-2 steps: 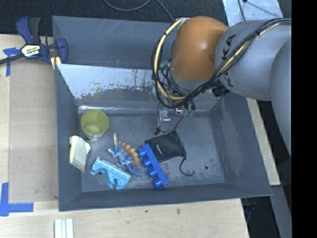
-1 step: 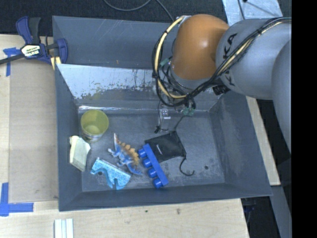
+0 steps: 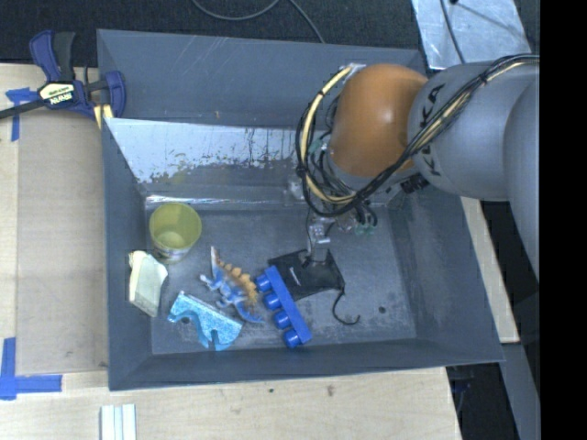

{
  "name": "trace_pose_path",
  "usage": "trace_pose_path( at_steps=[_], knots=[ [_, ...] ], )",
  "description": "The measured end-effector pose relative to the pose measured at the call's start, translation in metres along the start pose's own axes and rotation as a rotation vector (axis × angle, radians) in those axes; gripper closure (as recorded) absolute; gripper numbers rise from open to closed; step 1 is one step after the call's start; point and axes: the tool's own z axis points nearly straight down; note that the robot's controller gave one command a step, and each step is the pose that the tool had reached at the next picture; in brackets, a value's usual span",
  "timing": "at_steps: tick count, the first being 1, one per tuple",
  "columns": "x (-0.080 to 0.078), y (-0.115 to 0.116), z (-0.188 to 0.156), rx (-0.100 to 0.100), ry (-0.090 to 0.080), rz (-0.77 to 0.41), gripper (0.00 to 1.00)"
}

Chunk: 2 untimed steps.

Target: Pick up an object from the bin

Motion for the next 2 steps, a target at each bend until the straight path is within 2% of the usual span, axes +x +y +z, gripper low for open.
trace_pose_path(
  at_steps=[1,2],
  knots=[
    [0.0049,-0.0146,0.0076,0.000,0.003,-0.013,0.00],
    [0.0112,-0.0201,0.0039,0.001,-0.003,-0.150,0.00]
  ],
)
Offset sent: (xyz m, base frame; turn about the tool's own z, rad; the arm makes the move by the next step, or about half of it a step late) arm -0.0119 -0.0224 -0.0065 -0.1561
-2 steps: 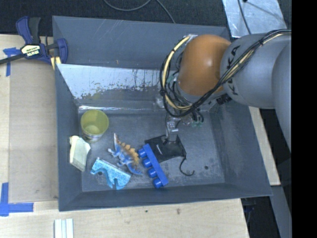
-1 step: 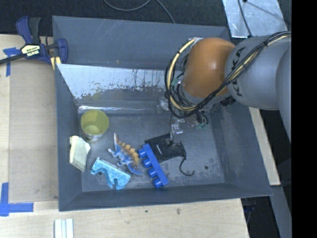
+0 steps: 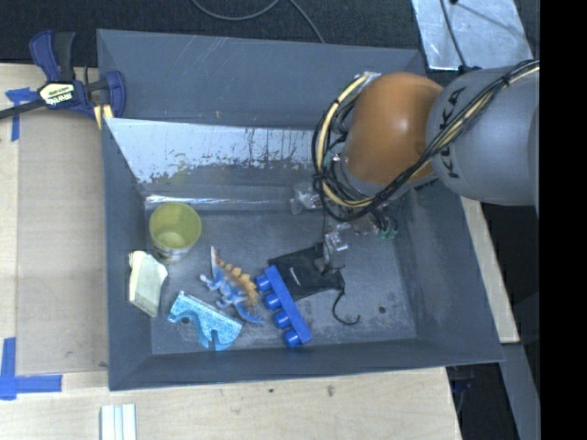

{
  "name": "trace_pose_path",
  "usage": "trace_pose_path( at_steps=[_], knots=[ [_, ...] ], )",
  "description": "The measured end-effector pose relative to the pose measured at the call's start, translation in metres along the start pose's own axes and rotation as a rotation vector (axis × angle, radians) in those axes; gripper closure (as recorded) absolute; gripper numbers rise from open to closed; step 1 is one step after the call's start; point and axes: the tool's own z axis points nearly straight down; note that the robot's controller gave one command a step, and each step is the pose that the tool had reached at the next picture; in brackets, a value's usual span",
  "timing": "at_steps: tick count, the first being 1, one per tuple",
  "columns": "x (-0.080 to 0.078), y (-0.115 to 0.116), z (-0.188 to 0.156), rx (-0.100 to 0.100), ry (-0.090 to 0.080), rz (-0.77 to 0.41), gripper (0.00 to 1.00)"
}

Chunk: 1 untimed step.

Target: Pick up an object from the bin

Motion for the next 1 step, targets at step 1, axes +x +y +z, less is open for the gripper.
trace_pose_path(
  at_steps=[1],
  knots=[
    [0.0026,-0.0038,0.0316,-0.001,0.003,0.085,0.00]
  ],
)
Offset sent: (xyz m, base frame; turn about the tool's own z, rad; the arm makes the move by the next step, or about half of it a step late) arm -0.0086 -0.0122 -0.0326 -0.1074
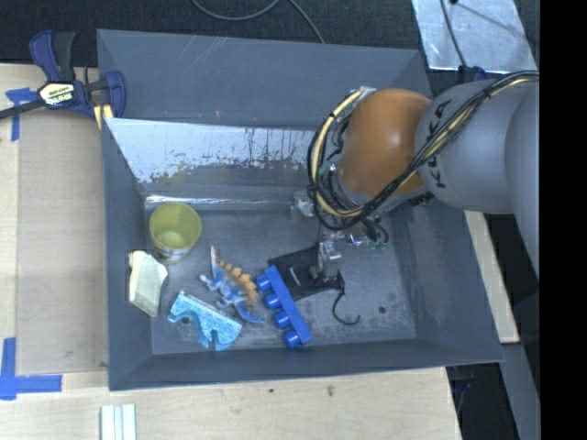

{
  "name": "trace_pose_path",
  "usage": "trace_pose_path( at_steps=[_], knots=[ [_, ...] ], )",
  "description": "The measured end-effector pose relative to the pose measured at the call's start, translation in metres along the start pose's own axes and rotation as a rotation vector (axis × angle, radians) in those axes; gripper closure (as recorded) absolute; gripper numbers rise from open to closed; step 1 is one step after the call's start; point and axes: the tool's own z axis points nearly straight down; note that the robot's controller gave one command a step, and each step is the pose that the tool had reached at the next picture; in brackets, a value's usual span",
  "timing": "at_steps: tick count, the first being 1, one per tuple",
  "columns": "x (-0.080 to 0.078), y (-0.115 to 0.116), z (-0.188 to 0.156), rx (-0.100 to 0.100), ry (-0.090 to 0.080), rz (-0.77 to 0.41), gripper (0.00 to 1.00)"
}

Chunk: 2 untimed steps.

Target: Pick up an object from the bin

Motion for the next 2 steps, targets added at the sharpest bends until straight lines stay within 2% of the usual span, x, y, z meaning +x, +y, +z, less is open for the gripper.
trace_pose_path(
  at_steps=[1,2],
  knots=[
    [0.0070,-0.0072,-0.0005,0.002,-0.008,-0.190,1.00],
    [0.0070,-0.0072,-0.0005,0.002,-0.008,-0.190,1.00]
  ],
)
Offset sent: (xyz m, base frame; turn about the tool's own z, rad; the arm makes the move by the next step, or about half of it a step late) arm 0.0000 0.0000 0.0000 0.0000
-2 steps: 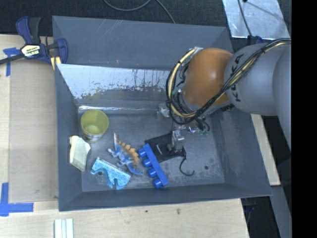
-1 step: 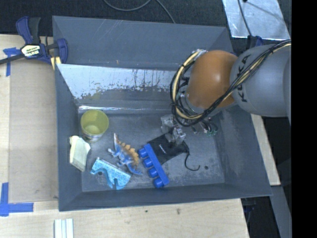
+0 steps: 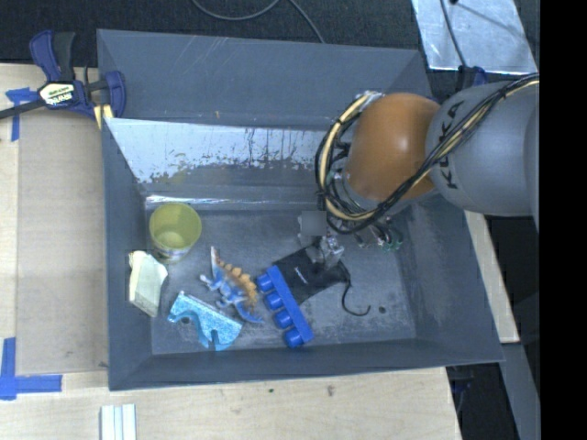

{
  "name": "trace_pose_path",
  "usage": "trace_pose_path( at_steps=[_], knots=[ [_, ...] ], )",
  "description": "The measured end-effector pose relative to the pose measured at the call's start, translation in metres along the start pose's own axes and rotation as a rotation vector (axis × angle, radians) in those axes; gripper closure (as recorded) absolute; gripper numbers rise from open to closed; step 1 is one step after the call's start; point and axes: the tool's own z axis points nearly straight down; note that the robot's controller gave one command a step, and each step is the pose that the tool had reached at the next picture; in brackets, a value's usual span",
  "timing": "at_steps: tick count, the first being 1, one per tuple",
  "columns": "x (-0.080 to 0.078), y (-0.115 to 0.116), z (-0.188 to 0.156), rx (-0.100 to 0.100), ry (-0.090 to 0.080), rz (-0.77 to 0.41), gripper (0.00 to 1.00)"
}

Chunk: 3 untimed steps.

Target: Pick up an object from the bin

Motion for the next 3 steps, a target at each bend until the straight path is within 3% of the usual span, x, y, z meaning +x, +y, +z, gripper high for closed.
trace_pose_path(
  at_steps=[3],
  knots=[
    [0.0011,0.0004,-0.0090,-0.001,0.002,0.002,1.00]
  ],
)
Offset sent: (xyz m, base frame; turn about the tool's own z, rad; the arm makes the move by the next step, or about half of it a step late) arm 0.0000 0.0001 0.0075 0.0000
